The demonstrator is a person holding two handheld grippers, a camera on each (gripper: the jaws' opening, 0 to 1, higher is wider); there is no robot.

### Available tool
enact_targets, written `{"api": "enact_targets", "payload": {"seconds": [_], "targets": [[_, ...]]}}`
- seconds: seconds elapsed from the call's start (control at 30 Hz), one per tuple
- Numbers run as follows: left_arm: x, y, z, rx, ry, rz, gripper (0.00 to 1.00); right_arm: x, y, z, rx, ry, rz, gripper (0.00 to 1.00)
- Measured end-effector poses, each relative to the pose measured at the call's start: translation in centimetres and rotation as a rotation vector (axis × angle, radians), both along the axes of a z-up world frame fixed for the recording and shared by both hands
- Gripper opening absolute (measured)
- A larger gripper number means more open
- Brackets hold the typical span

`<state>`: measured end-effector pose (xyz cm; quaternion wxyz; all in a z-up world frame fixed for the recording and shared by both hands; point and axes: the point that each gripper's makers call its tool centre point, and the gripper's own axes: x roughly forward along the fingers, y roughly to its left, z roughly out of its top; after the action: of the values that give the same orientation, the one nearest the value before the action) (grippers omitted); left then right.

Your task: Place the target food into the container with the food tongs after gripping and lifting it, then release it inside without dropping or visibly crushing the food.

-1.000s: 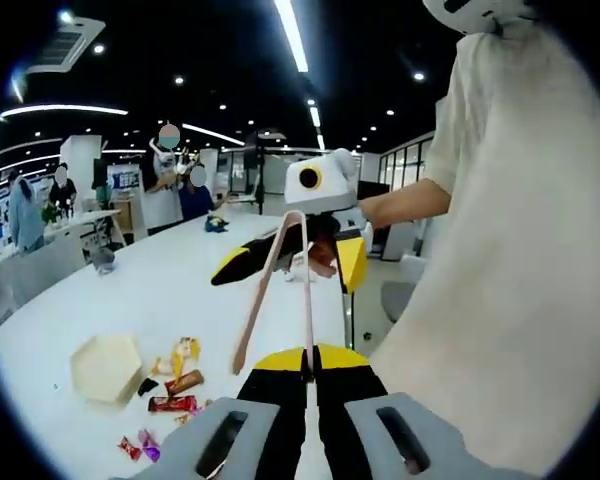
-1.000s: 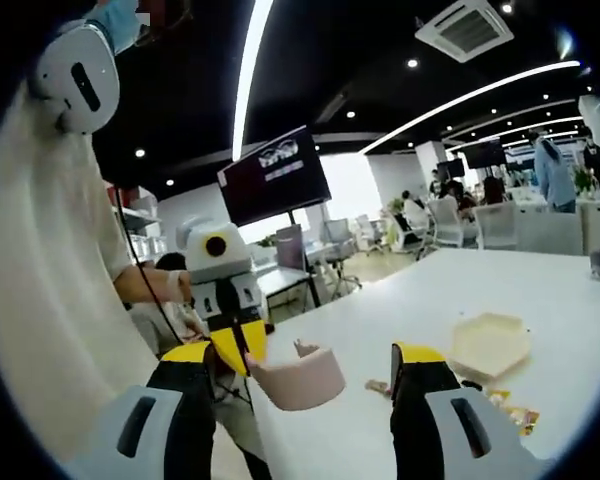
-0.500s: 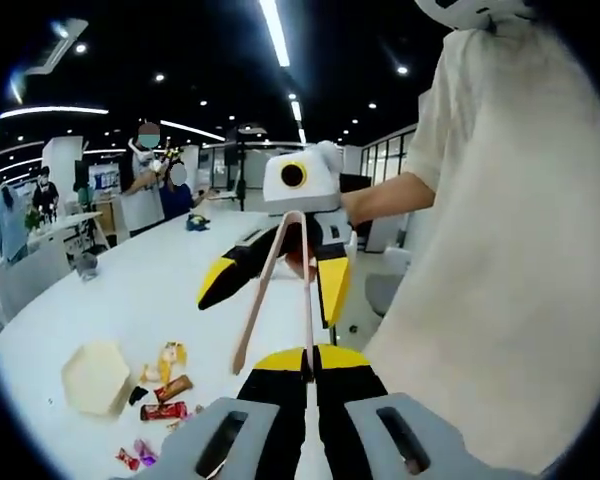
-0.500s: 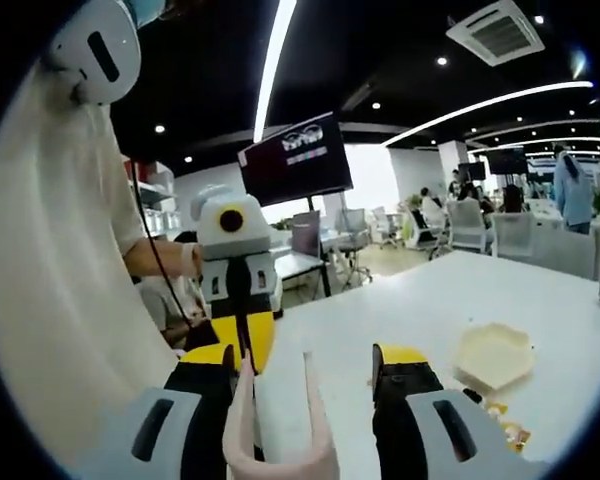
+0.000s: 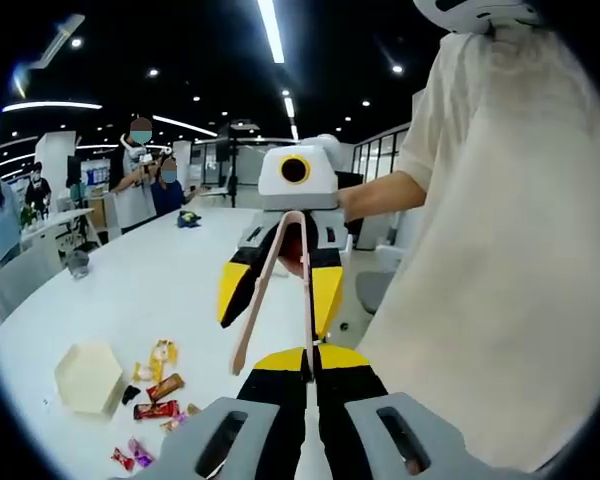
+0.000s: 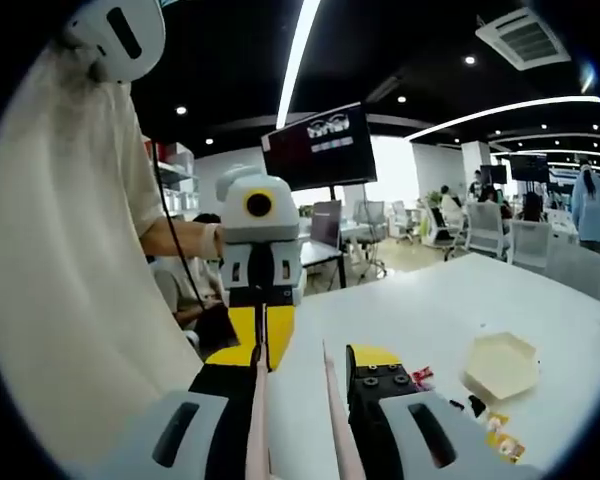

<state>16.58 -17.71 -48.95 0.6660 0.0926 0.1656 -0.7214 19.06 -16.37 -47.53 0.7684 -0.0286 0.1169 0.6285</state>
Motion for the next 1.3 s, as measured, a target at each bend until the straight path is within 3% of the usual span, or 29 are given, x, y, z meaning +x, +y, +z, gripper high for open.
{"api": "enact_targets", "payload": {"seconds": [0.2,0.37,1.3], "targets": [[-0.20,0.05,0.04,0.000,0.004,-0.009,0.00,-0.42,0.08,0.00,-0.004,-0.007,0.019,0.29],[-0.36,0.13,0.04,0.003,0.007,-0.017,0.00,-0.34,0.17,-0.12,-0.017,-0.022,0.020,0.33],[-0.52,-0.18,0.21,-0.036,0.052,-0.015,0.00,-0.77,0.22,0.04,0.019,0.032,0.031,0.29]]}}
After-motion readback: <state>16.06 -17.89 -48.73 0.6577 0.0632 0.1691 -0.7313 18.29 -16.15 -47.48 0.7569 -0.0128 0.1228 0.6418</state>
